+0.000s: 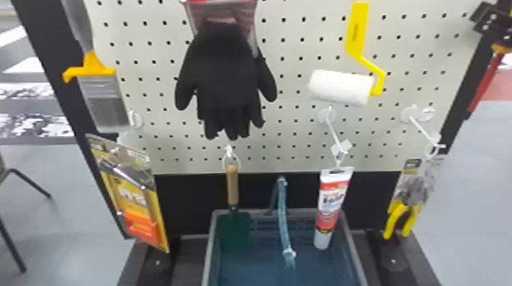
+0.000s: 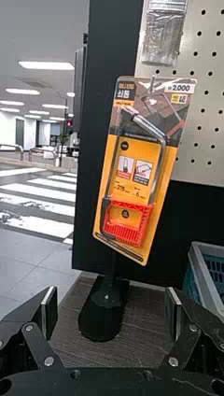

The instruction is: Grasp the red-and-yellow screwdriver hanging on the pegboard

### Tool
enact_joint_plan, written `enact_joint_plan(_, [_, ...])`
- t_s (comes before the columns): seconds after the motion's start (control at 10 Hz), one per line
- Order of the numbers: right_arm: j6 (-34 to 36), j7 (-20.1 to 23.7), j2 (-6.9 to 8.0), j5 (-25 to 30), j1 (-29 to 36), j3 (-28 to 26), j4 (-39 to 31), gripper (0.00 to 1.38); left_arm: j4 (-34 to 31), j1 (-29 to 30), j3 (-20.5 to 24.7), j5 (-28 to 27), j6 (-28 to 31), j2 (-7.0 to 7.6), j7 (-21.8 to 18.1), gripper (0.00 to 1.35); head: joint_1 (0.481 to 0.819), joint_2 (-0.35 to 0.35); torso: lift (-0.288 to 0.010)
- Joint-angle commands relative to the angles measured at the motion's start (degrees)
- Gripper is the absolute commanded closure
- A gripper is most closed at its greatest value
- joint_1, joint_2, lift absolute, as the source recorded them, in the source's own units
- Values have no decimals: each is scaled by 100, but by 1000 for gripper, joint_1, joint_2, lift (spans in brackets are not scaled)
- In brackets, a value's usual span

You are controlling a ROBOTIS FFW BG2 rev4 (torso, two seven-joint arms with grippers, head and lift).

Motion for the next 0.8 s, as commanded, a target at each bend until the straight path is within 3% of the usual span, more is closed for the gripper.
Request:
enact_joint_plan(0.0, [50, -36, 38, -59, 39, -52, 32, 964, 0, 5, -7, -2, -7, -15, 0, 387, 549, 0, -100])
enact_joint_plan(0.2, [68, -36, 47, 20, 39, -60, -25, 1269, 0, 5, 2, -2, -15, -15, 0, 387, 549, 0, -100])
enact_joint_plan(0.7, [121, -27, 73, 99, 76, -60, -179, 1274, 0, 29, 20, 7, -33, -59, 0, 387, 549, 0, -100])
